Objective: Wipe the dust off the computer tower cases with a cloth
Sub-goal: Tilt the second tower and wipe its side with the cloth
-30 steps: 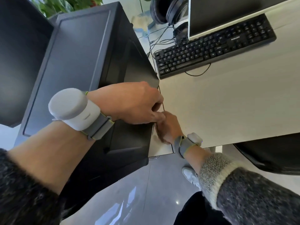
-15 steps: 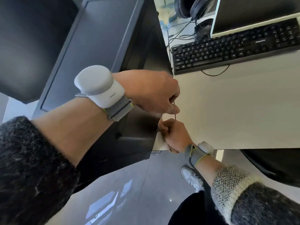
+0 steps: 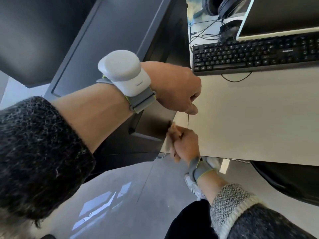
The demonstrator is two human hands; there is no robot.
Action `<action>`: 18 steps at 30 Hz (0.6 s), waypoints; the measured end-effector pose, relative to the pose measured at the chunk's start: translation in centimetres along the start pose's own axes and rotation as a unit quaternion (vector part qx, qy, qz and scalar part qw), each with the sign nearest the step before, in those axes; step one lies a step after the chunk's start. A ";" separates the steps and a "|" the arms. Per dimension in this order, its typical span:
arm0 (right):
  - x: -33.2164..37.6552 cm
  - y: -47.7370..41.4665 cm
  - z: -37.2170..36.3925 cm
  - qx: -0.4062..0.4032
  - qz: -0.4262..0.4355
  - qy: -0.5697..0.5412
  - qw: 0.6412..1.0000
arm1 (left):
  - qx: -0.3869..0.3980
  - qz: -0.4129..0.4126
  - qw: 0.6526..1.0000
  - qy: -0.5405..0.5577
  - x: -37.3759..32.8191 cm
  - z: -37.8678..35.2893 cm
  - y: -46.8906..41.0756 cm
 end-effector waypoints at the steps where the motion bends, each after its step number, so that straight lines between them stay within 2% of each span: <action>1: 0.3 -0.7 0.0 -0.036 0.004 0.020 0.999 | -0.006 -0.001 1.000 -0.001 0.1 0.0 -0.1; 4: 1.0 0.2 -1.6 -0.043 0.007 0.054 0.998 | -0.013 -0.006 1.000 -0.002 0.1 0.0 -0.4; 6: 0.8 2.8 -3.3 0.018 -0.007 0.029 0.999 | -0.016 -0.007 1.000 -0.003 0.1 0.1 -0.3; 9: 0.4 6.0 -4.5 0.139 0.037 0.082 0.986 | -0.020 -0.003 1.000 -0.009 0.1 0.1 0.0; 10: 0.5 6.1 -4.2 0.150 0.044 0.085 0.984 | -0.021 -0.005 1.000 -0.010 0.0 0.0 0.1; 12: 0.9 5.1 -3.0 0.123 0.024 0.046 0.991 | -0.028 -0.006 1.000 -0.014 0.0 0.2 0.0; 15: 1.3 2.8 -2.0 0.027 -0.021 -0.016 0.999 | -0.022 -0.007 1.000 -0.013 -0.1 0.1 -0.1; 17: 1.4 2.8 -2.6 0.020 -0.020 0.025 0.999 | -0.023 -0.010 1.000 -0.015 -0.2 0.2 -0.2; 18: 1.2 3.4 -3.4 0.068 -0.020 0.046 0.996 | -0.022 -0.010 1.000 -0.013 -0.2 0.2 -0.3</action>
Point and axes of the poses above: each hand's wrist, its own y-axis away from the middle knuckle, its own z-axis out of the back of the hand, x = y × z, the point moved 5 cm from there along -y, towards the middle knuckle, and after that the axes turned 15 degrees about z, right-handed, at the moved point
